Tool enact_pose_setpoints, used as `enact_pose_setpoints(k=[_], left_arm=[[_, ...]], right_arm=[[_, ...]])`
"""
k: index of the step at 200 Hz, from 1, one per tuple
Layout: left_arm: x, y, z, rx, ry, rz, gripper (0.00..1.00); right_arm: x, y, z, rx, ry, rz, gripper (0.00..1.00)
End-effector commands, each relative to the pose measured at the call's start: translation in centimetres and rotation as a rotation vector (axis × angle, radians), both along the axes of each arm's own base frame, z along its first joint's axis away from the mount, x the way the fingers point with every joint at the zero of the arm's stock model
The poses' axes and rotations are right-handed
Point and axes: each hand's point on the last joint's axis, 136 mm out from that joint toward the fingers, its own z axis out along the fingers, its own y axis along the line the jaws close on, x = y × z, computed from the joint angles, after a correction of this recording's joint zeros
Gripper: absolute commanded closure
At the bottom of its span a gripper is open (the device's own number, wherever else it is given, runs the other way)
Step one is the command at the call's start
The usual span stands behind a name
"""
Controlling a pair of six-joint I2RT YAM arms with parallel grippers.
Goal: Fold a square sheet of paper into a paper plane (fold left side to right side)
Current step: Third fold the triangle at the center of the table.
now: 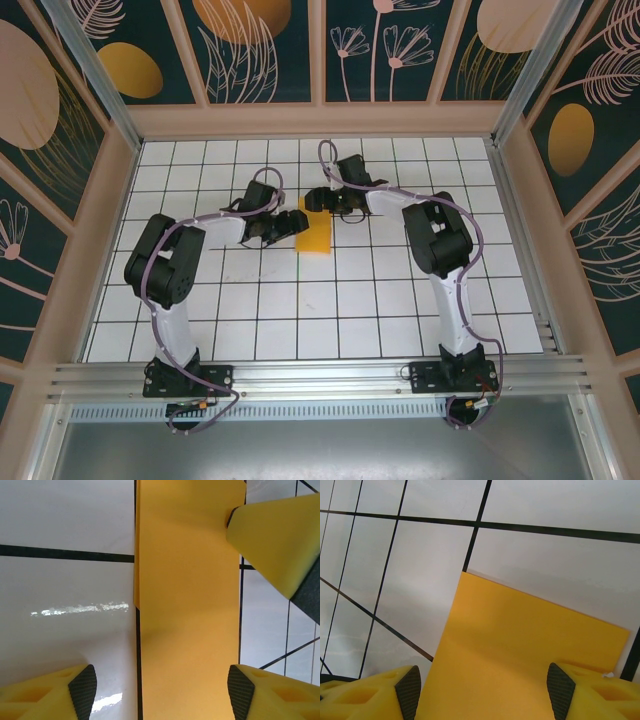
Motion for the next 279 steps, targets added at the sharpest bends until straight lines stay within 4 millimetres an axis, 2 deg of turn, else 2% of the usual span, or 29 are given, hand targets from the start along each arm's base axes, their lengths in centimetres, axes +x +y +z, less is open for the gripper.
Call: enact_pose_setpoints(k=[1,25,51,104,150,181,239,262,279], left_arm=[[0.4,-1.1,-0.4,-0.052,0.012,-0.019,0.29],[0.1,-1.8,-0.5,-0.09,0.029,-0.042,0.34],[0.1,-2.1,-0.2,-0.109,0.026,-0.052,0.44],[0.0,-2.0,-0.1,-0.11,0.027,-0.044,0.47],[0.0,-1.5,1.2,-0.105,-0.007,-0.021,0.53],[-0.3,-1.2,1.4,-0.104,-0.011,-0.012,0.64],[-0.9,-1.6,1.7,-0.162,-0.002,-0.007,0.94],[-1.1,-1.6,2.0,-0.173,0.0,0.0,0.99],[-1.0,-1.6,2.6,-0.188,-0.004,0.011,1.0]], right_arm=[[-2.1,-0.7,-2.6,-0.034,0.096,0.011,0.29],[-2.1,-0.6,-2.5,-0.029,0.097,0.011,0.29],[-2.1,-0.5,-2.5,-0.026,0.097,0.011,0.29],[-2.1,-0.3,-2.3,-0.023,0.095,0.014,0.29],[-2.0,-0.3,-2.2,-0.022,0.09,0.015,0.29],[-1.8,-0.3,-1.7,-0.01,0.076,0.013,0.29],[-0.9,-0.1,2.5,0.038,-0.04,0.038,0.24],[-0.6,-0.9,4.5,0.028,-0.113,0.031,0.21],[-0.8,-2.3,6.2,0.013,-0.18,0.005,0.19]])
